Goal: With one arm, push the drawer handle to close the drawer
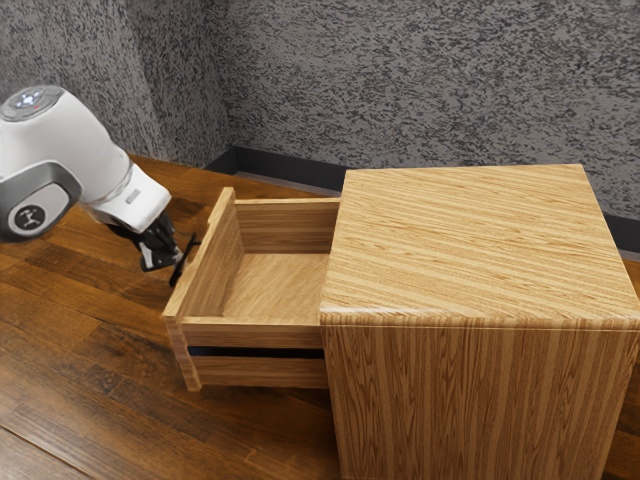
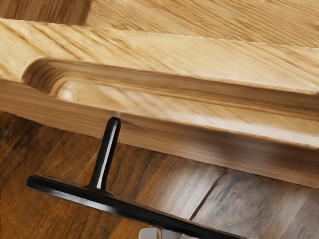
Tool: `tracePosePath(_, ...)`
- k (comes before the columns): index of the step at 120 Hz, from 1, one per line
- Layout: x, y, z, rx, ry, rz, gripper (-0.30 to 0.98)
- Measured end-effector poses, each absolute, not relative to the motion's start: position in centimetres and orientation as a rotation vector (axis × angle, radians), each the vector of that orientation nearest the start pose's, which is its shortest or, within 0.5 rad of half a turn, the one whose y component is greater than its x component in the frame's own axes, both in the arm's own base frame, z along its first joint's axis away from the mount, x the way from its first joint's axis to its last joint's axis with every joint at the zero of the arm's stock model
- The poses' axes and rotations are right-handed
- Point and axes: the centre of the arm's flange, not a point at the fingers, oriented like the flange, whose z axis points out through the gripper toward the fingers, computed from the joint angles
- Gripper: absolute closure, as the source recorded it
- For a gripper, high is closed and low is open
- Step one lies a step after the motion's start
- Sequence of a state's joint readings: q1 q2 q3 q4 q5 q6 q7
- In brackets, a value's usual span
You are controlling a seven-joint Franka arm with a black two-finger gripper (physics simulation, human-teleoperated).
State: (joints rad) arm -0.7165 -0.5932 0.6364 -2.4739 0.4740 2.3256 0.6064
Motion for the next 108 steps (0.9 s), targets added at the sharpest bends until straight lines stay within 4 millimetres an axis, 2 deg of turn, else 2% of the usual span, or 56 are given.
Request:
tracePosePath(31, 43.4, -3.8, 49.7, -2.542, 1.492, -0.631, 0.79)
tracePosePath(108, 44.3, -8.0, 49.5, -2.429, 1.608, -0.895, 0.79)
